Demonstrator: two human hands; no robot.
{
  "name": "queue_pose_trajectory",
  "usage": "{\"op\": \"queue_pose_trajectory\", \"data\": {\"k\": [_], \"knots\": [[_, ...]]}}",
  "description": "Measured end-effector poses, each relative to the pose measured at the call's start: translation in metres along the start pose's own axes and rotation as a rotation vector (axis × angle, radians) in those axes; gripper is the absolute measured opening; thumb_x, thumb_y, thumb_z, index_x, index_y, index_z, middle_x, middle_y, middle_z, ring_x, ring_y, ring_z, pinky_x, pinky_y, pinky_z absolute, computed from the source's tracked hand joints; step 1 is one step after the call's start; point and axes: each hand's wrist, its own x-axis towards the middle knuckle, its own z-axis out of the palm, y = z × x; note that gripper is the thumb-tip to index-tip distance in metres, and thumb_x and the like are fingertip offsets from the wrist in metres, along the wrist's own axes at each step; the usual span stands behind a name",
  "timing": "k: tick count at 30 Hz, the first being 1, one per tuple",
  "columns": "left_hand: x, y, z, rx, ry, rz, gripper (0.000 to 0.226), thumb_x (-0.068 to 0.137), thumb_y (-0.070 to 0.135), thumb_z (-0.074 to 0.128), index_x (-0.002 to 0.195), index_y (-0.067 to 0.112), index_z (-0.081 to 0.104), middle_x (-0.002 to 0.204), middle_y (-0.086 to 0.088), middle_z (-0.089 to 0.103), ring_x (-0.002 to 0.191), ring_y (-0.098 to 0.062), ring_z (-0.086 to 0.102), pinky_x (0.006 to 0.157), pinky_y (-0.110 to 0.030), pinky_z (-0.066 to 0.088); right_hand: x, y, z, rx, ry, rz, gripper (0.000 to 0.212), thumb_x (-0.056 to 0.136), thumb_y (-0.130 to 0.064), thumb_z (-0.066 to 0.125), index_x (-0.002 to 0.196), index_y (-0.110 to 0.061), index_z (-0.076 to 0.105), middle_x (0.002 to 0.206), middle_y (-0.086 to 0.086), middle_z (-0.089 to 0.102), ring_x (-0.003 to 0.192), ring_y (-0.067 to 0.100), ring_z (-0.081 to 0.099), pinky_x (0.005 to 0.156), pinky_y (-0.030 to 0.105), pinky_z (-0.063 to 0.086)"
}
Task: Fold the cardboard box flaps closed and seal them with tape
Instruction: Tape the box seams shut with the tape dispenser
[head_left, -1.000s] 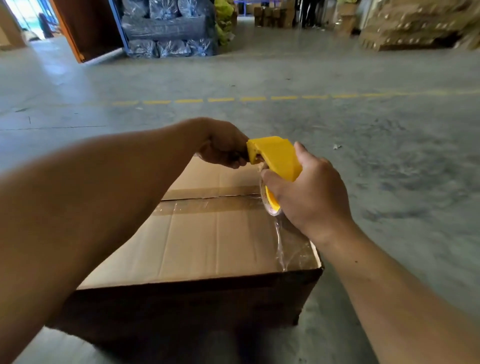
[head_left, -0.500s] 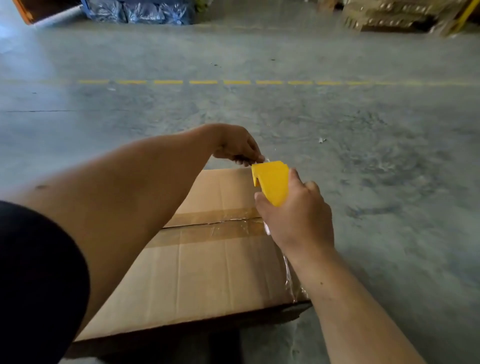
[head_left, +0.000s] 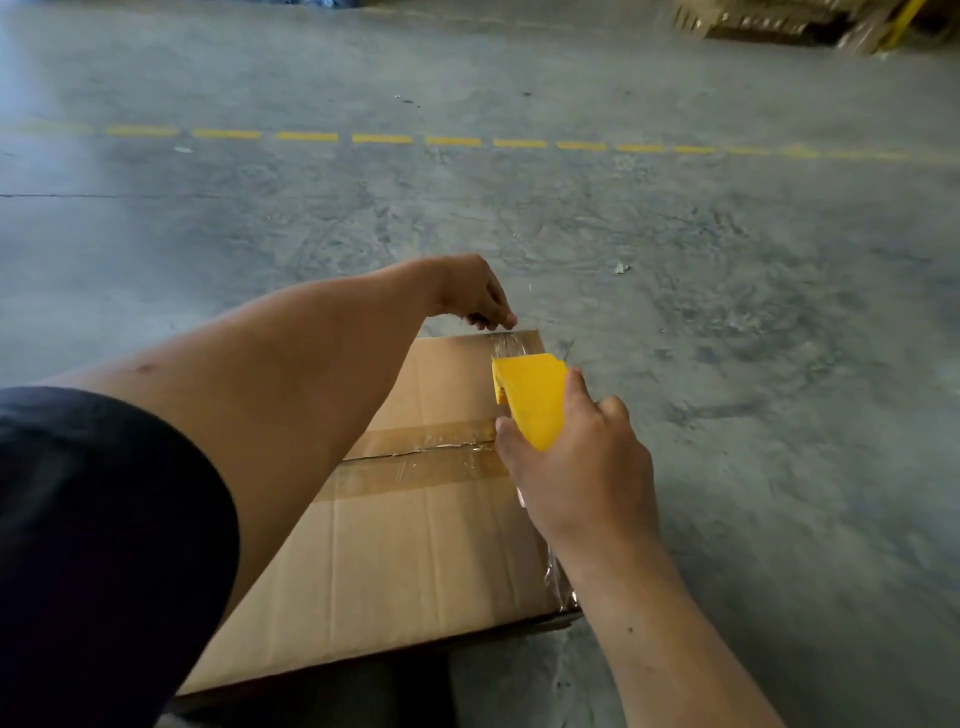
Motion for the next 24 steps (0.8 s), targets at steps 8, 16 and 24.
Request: {"op": "queue_pose_trajectory", "data": {"k": [8, 16, 24], "knots": [[0.002, -0.009, 0.010, -0.019, 0.028, -0.052, 0.018, 0.082, 0.025, 0.080, 0.094, 0.012, 0.079, 0.084, -0.008, 0.073, 0.074, -0.017, 0.060, 0.073, -0.032, 0.051, 0.008, 0.001, 0.002, 0.007, -0.003, 0.037, 0.083, 0.086, -0.064, 0.048, 0.152, -0.021, 0.022, 0.123, 0.010, 0.050, 0.104, 0.025, 0.057, 0.069, 0.027, 0.036], [-0.008, -0.004, 0.022, 0.310, 0.106, -0.015, 0.050, 0.094, 0.051, 0.058, 0.126, 0.015, 0.067, 0.124, -0.010, 0.067, 0.108, -0.029, 0.062, 0.092, -0.034, 0.046, 0.010, -0.002, 0.003, -0.017, -0.009, 0.093, 0.081, 0.085, -0.061, 0.051, 0.150, -0.020, 0.027, 0.122, 0.012, 0.049, 0.106, 0.032, 0.056, 0.069, 0.030, 0.033], [-0.017, -0.008, 0.055, 0.401, 0.164, 0.117, 0.047, 0.106, 0.039, 0.036, 0.112, 0.004, 0.067, 0.121, -0.020, 0.064, 0.107, -0.034, 0.058, 0.076, -0.031, 0.036, 0.014, -0.008, 0.008, -0.068, -0.005, 0.121, 0.077, 0.083, -0.058, 0.053, 0.146, -0.020, 0.033, 0.121, 0.013, 0.050, 0.107, 0.037, 0.055, 0.074, 0.036, 0.038]]}}
